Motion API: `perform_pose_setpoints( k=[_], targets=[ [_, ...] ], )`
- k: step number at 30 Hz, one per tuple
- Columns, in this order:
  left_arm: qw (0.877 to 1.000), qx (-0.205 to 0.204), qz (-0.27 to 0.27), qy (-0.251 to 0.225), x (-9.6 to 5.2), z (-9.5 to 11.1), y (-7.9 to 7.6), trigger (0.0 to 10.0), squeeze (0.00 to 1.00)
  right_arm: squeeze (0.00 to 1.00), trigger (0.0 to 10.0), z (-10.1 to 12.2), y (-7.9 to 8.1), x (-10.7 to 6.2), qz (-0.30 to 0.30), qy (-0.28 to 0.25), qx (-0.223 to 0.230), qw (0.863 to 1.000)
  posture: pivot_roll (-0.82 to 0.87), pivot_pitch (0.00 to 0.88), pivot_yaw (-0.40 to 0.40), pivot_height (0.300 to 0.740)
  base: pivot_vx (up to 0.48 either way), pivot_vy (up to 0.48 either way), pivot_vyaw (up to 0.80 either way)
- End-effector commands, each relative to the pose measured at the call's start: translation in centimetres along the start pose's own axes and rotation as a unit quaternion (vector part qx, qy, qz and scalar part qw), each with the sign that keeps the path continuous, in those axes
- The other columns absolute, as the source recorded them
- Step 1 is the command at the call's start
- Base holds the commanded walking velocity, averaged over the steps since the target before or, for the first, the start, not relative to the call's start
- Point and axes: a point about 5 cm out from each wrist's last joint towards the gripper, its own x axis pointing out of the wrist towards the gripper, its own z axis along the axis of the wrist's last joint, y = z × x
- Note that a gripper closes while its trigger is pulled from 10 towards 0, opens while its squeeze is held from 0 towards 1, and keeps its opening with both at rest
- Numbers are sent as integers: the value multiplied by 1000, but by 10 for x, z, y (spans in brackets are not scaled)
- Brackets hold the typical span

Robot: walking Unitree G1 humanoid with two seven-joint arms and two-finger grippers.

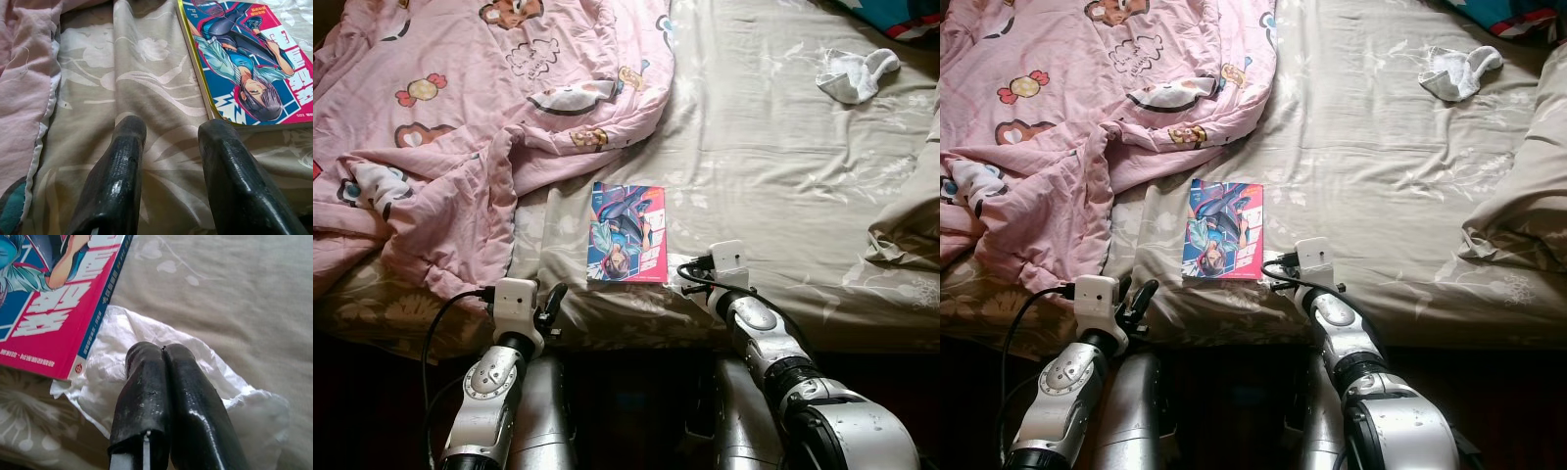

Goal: Clean up the room

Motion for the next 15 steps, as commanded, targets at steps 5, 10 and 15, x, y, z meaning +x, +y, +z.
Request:
perform_pose_setpoints(
  k=[5, 10, 15],
  targets=[
    [1000, -1, 6, 30, -3, -16, 1, 10000, 0, 0, 0, -14, -10, -8, -42, -23, 41, 998, 128, 345, 0, 585, 0, 0, 0],
    [1000, -3, 11, 25, 5, -13, 2, 10000, 0, 0, 0, -13, -35, -22, -105, -100, 85, 986, 99, 313, -10, 585, 0, 0, 0],
    [1000, -4, 11, 25, 8, -15, 1, 10000, 0, 0, 0, -7, -46, -34, -138, -168, 99, 971, 66, 280, -22, 585, 0, 0, 0]
  ],
)
